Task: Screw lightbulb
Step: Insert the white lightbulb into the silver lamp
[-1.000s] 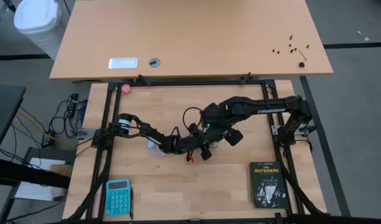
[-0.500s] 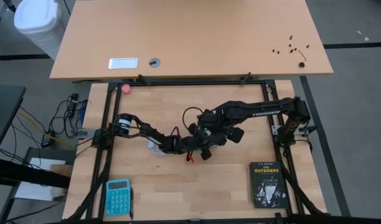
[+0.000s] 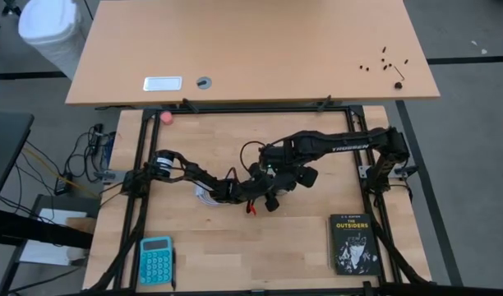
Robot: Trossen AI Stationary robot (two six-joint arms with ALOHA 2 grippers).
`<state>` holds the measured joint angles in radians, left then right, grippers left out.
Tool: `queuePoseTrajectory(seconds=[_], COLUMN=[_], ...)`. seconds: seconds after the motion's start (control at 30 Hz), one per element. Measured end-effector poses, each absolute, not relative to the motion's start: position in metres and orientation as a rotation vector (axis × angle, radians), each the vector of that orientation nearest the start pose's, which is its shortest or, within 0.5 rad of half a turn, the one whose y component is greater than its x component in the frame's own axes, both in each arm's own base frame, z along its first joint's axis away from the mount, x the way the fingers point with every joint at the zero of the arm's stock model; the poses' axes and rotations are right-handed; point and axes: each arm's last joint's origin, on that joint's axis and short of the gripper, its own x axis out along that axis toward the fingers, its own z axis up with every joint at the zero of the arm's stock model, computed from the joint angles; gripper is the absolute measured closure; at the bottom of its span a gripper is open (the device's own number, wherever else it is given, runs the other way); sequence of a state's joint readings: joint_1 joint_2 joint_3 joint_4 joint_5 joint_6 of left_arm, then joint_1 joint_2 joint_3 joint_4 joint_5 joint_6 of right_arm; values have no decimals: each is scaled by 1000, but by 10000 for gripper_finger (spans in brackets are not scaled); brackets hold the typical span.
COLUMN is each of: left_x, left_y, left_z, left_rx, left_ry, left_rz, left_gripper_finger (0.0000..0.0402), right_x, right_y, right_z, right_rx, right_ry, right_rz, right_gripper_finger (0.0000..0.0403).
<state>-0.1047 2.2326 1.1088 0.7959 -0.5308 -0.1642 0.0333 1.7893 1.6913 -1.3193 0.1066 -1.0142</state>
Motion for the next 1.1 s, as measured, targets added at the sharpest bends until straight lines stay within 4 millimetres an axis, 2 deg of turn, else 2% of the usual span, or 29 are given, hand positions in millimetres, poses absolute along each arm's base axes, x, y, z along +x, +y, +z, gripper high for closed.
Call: queuePoseTrajectory(seconds=[0.43, 0.67, 1.1], left_x=[429, 429, 429], left_y=[-30, -30, -30], left_z=[87, 87, 87], left_rx=[-55, -54, -53], left_ry=[281, 282, 284], left_rz=[446, 446, 446], left_gripper_finger=[218, 218, 218], right_x=[346, 345, 345], right_y=[5, -3, -12], right_z=[274, 260, 250], right_rx=[-941, -943, -930], right_ry=[1295, 1306, 1281], right_rz=[686, 692, 720], right_gripper_finger=[41, 41, 68])
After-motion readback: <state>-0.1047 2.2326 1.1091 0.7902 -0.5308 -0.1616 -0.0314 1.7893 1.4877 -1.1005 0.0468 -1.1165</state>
